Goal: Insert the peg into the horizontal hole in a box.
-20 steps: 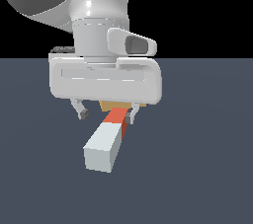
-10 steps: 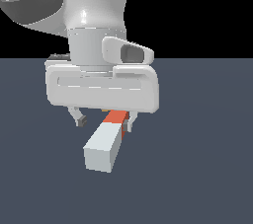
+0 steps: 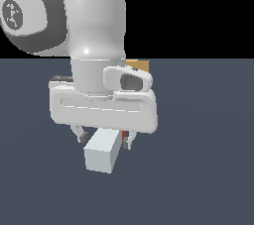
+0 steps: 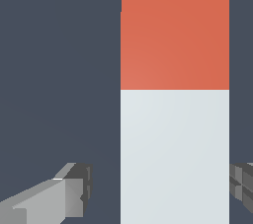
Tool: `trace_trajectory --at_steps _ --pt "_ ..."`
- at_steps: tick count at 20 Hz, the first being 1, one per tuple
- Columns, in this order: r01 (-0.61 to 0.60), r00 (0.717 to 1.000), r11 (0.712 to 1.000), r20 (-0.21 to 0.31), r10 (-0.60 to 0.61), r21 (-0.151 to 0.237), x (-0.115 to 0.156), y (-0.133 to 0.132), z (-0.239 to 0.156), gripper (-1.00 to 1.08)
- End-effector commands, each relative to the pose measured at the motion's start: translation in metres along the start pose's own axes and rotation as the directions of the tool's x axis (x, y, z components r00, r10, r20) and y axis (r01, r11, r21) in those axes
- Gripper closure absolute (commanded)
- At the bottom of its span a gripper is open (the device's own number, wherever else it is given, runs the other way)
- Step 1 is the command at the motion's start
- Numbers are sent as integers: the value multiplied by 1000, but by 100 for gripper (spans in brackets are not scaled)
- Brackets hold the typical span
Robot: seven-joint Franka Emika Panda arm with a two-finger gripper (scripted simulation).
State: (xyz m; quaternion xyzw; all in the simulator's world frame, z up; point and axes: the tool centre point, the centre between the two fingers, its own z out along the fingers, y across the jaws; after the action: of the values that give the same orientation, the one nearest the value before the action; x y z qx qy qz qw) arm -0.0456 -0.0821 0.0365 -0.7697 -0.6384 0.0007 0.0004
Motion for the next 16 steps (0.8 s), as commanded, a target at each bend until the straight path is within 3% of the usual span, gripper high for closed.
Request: trace_trajectory --at_steps 1,5,6,16 --pt "0 1000 1000 0 0 -1 0 0 8 -92" --pt "0 1000 1000 0 0 -1 0 1 13 -92" --pt "0 1000 1000 0 0 -1 0 1 13 108" --pt "0 1000 1000 -1 0 -2 0 1 12 108"
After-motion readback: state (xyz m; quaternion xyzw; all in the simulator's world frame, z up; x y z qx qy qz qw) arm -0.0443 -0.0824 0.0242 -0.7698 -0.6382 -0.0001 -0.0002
